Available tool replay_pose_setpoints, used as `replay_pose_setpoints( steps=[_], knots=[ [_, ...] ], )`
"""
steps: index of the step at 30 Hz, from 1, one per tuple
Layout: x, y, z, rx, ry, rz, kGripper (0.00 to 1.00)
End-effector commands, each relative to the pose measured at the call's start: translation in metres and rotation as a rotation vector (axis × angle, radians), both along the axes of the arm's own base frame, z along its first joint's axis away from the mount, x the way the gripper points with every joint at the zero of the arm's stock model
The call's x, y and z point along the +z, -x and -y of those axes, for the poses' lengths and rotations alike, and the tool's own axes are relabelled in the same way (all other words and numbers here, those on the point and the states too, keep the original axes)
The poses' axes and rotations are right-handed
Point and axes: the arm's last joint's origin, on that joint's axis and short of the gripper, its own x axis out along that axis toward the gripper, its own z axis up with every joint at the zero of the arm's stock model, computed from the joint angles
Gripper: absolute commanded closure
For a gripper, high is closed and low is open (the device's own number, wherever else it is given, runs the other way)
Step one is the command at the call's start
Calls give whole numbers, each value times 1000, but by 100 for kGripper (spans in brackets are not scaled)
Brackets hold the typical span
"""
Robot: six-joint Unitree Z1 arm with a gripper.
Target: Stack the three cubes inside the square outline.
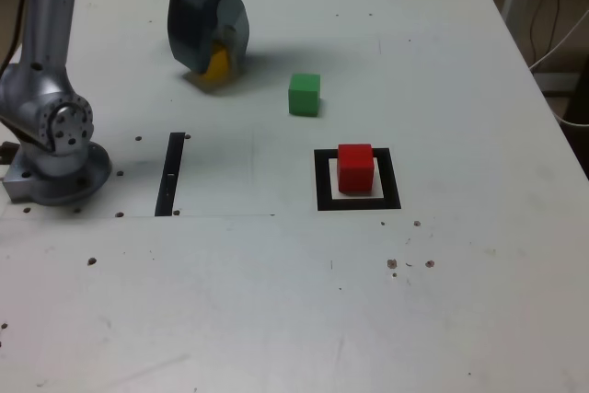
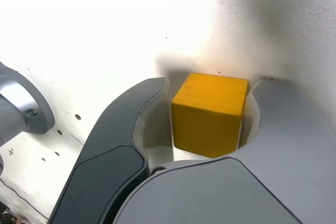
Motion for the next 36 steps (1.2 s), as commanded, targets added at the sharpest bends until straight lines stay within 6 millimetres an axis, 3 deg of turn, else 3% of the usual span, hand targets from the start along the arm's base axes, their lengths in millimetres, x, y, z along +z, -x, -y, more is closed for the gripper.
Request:
replay_pose_setpoints(
  steps=[1,13,36],
  knots=[
    [-1,0,0,-1,5,-2,69],
    [16,-6,14,-48,-13,32,69],
    [80,-77,90,-296,-47,136,69]
  ],
)
